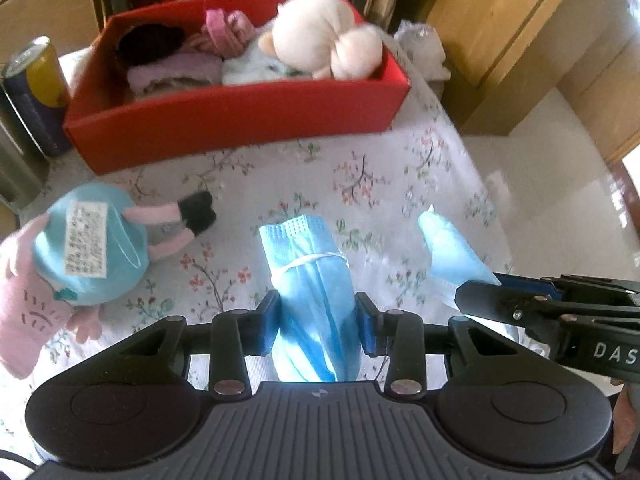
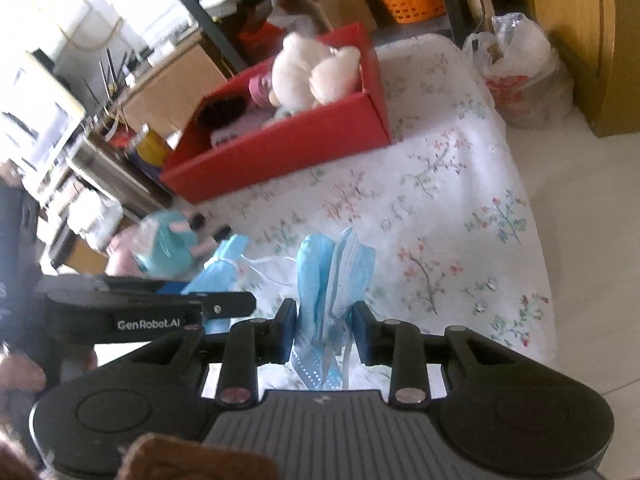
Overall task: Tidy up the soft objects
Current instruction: 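Carry the mask with left tool while right tool carries its mask to the box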
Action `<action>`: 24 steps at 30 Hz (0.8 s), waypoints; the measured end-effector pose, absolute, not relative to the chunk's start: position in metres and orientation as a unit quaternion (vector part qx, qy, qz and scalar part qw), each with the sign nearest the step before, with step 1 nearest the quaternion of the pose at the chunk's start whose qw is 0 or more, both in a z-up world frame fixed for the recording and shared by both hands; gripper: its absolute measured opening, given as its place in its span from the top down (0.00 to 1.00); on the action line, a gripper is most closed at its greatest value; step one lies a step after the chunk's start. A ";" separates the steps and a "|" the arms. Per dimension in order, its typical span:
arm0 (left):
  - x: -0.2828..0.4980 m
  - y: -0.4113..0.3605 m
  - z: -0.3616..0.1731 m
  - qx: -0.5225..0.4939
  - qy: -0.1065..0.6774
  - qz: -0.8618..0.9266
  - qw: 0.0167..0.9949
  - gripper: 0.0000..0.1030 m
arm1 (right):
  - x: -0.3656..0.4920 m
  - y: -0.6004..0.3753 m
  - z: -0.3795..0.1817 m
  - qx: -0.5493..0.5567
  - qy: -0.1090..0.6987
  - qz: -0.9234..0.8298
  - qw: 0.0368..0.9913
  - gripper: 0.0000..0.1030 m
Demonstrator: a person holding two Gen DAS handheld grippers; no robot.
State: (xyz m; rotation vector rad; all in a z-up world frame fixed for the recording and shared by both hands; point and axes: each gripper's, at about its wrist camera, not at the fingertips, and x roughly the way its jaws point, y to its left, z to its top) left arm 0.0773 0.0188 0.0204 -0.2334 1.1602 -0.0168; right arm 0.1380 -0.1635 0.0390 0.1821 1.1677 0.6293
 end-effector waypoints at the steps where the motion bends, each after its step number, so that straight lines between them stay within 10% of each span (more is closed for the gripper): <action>1: 0.078 0.021 0.024 -0.114 0.542 -0.008 0.832 0.61 | 0.140 -0.163 0.043 0.088 0.536 0.294 0.787 0.97; 24: 0.113 0.081 0.088 -0.190 0.443 0.031 0.876 0.60 | 0.194 -0.118 0.104 0.148 0.448 0.326 0.819 0.97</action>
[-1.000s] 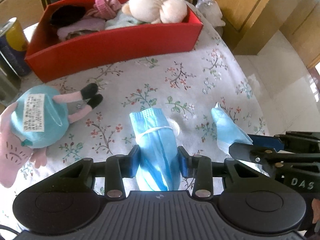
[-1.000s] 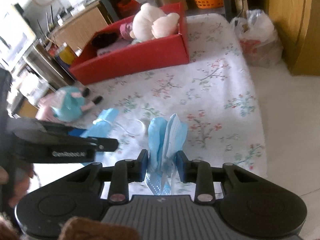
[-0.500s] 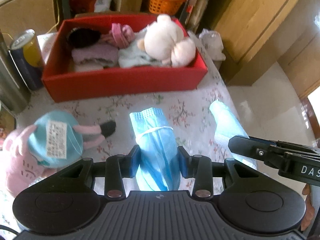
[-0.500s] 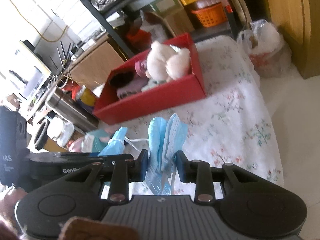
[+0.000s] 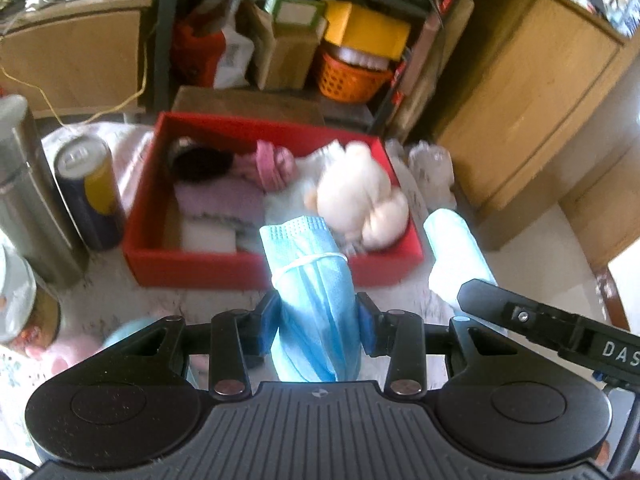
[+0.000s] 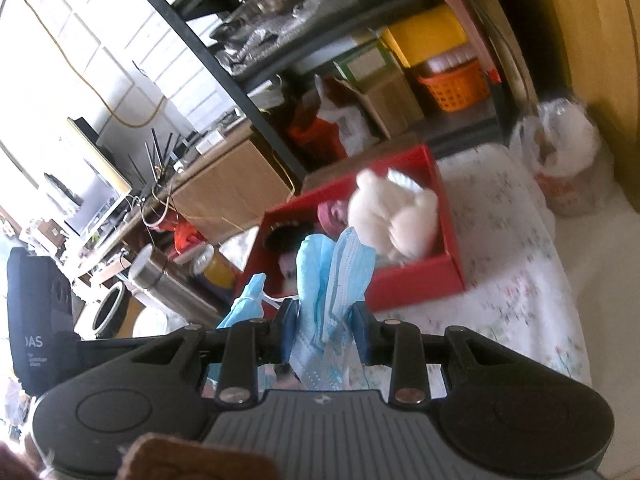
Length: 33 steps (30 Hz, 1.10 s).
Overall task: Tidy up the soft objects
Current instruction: 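Carry the mask with left tool while right tool carries its mask to the box, then open left tool to drop the mask in the box while right tool drops its mask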
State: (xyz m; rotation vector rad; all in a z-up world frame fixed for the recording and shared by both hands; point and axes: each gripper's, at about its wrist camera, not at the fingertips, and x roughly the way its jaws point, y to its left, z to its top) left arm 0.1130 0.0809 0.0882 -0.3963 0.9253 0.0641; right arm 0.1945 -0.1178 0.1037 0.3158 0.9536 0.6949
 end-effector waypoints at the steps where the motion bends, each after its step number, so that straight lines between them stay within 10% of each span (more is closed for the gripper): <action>1: 0.115 0.085 0.090 -0.192 0.439 0.034 0.877 0.60 | 0.199 -0.115 0.105 0.150 0.446 0.327 0.820 0.97; 33: 0.190 0.155 0.088 -0.217 0.410 0.117 0.878 0.55 | 0.316 -0.048 0.102 0.151 0.425 0.308 0.838 0.97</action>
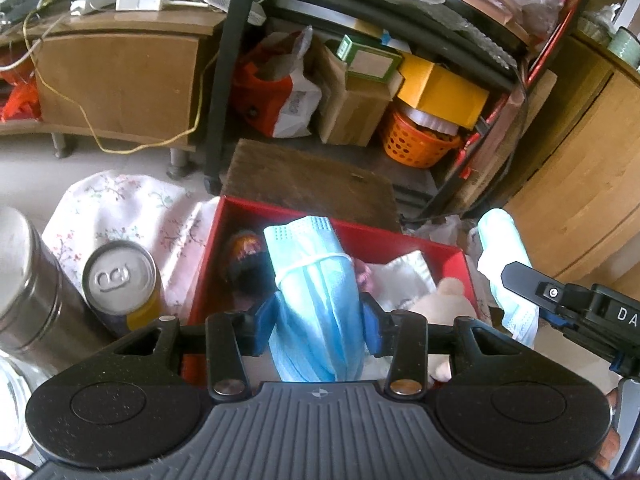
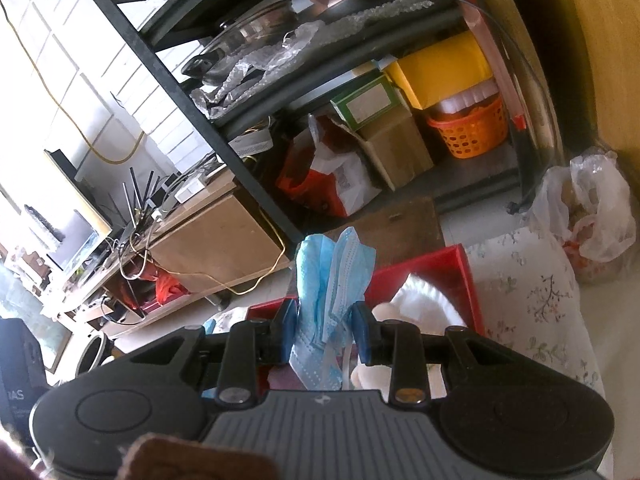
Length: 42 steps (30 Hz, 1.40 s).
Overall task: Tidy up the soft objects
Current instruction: 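Open left tool to drop the mask in the box while right tool drops its mask, then move both tools down to the pink pig and teal plush toys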
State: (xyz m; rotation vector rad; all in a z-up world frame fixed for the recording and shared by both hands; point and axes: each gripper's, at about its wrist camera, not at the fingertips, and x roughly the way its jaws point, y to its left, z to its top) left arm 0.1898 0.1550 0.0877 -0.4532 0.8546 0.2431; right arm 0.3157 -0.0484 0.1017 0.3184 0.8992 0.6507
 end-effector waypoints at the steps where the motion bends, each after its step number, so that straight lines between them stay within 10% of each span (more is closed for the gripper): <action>1: 0.191 0.155 0.087 -0.216 0.409 0.119 0.878 0.54 | 0.318 -0.046 0.100 0.149 0.426 0.309 0.837 0.97; 12: 0.205 0.161 0.075 -0.221 0.400 0.150 0.877 0.26 | 0.340 -0.018 0.076 0.137 0.427 0.325 0.832 0.91; 18: 0.200 0.166 0.075 -0.220 0.401 0.158 0.875 0.24 | 0.338 -0.011 0.071 0.135 0.429 0.322 0.833 0.73; 42: 0.172 0.135 0.083 -0.151 0.422 0.142 0.882 0.22 | 0.300 -0.019 0.093 0.055 0.436 0.314 0.841 0.72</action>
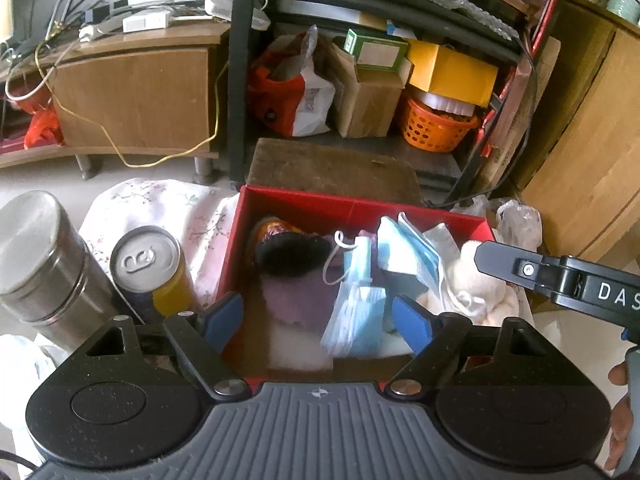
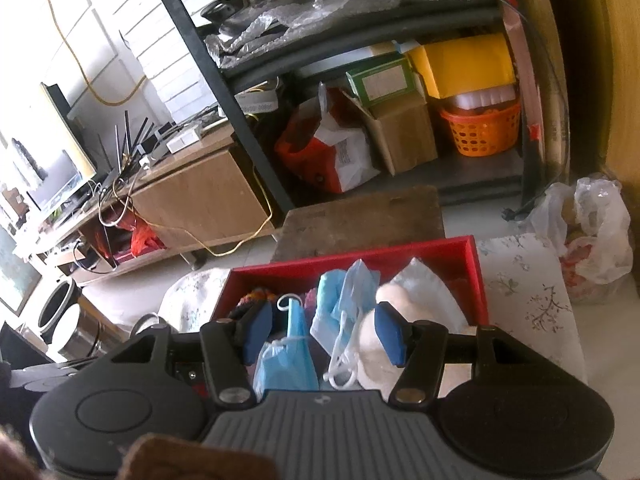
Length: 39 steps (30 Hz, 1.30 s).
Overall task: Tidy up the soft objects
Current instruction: 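Move both tools down to the pink pig and teal plush toys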
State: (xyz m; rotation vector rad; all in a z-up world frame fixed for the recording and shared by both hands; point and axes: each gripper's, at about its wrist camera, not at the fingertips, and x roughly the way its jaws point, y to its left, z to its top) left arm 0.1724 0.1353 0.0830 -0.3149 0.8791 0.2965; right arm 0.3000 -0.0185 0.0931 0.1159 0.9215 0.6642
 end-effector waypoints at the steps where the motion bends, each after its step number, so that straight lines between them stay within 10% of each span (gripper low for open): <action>1: 0.171 0.134 0.083 -0.148 0.423 0.141 0.883 0.22 | 0.299 -0.019 0.094 0.053 0.437 0.315 0.841 0.72; 39: 0.070 0.130 0.075 -0.110 0.455 0.126 0.874 0.18 | 0.205 -0.014 0.078 -0.026 0.470 0.368 0.802 0.71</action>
